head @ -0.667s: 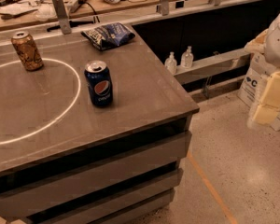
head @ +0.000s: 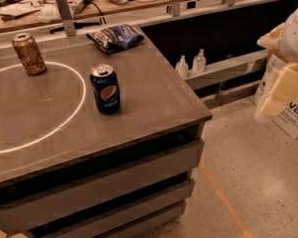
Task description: Move blue chip bag near orange can
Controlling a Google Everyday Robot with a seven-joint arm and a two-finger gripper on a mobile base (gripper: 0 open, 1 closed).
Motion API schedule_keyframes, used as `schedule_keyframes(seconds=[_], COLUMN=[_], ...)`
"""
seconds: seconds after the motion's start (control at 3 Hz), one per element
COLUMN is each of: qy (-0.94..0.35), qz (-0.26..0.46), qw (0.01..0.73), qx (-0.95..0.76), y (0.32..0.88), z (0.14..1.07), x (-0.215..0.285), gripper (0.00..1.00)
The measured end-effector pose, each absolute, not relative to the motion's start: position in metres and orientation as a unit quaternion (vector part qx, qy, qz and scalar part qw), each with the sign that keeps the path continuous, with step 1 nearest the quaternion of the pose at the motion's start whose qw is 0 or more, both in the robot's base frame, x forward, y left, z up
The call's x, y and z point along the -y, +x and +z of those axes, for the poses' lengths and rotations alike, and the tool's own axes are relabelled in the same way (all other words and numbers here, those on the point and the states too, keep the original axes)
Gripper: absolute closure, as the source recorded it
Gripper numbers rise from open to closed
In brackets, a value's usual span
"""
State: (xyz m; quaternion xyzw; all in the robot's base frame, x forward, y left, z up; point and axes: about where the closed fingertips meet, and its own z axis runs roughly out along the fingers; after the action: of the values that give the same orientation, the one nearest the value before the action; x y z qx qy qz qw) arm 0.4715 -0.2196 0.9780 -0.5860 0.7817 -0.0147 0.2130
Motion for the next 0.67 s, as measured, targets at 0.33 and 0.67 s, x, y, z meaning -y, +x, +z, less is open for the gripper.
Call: schedule_keyframes(seconds=[0.33, 0.67], qy=[-0.547, -0.487], qz=[0.021, 0.081], qw=[0.262, 0.343], qx=[-0.795, -0.799], y=[0.512, 0.577], z=[0.970, 0.961], x=[0.221, 0.207], gripper=[0.00, 0.00])
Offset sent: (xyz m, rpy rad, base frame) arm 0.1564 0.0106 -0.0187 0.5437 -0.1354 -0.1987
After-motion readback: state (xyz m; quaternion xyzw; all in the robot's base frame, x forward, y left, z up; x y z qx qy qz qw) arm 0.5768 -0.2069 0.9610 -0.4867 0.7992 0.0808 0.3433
